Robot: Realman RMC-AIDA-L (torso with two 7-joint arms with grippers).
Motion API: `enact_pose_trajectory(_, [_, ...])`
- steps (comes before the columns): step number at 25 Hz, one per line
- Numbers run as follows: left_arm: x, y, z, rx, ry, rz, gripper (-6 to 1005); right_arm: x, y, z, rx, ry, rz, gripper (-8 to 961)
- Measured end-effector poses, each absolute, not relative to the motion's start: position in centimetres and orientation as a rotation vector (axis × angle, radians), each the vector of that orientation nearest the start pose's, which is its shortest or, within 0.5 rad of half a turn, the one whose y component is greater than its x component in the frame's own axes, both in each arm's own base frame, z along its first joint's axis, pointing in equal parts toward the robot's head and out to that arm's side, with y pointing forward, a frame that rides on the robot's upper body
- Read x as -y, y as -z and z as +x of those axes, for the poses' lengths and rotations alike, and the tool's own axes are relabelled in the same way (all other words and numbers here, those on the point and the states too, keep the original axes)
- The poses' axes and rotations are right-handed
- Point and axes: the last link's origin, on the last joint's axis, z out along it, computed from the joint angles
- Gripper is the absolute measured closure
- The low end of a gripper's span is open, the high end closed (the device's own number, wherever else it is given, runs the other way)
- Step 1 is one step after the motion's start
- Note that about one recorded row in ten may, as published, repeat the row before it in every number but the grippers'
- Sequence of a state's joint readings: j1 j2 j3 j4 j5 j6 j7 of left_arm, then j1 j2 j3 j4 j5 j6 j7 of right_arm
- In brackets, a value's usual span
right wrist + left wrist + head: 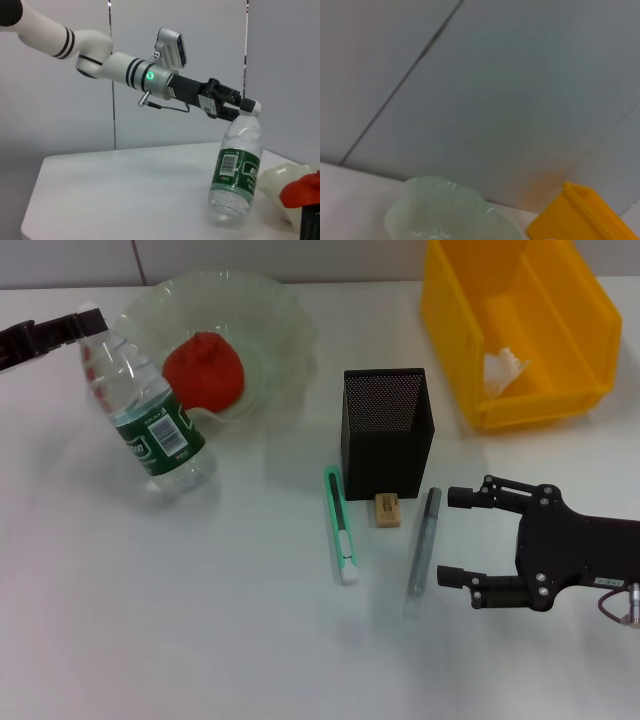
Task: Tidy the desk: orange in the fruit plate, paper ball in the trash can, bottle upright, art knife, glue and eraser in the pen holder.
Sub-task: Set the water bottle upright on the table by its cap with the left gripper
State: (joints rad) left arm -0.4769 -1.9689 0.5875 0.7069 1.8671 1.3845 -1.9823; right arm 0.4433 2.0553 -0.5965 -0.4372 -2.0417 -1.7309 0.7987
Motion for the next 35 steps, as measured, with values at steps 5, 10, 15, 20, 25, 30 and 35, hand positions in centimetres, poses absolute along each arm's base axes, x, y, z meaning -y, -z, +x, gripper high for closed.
enact_pose_trajectory(5, [-35.4,-8.8,-30.1,1.263,0.928,-2.18,551,-26.6,1.9,28.9,-0.137,-0.844,-2.773,122])
enact_pose_trajectory(10, [-34.6,-9.3,-29.9,1.174,0.97,-2.209,547,-26.5,1.9,28.9,-0.137,-0.844,-2.777,122])
enact_pose_trajectory(15, [-34.0,-9.6,-29.7,1.087,0.985,-2.234,544,-26.4,2.0,28.9,-0.139,-0.848,-2.779,123])
enact_pose_trajectory(20, [-33.5,-9.7,-29.5,0.993,1.003,-2.252,540,-26.1,1.9,28.8,-0.123,-0.864,-2.783,123])
enact_pose_trajectory(25, [-33.1,-9.9,-29.2,0.895,1.009,-2.256,536,-25.6,1.8,28.9,-0.108,-0.89,-2.778,123])
enact_pose_trajectory(30, [-32.7,-10.2,-29.3,0.817,1.027,-2.244,532,-25.5,1.7,28.9,-0.11,-0.895,-2.775,123])
enact_pose_trajectory(35, [-32.2,-10.3,-29.7,0.767,1.007,-2.238,528,-25.5,1.8,29.0,-0.123,-0.888,-2.775,123])
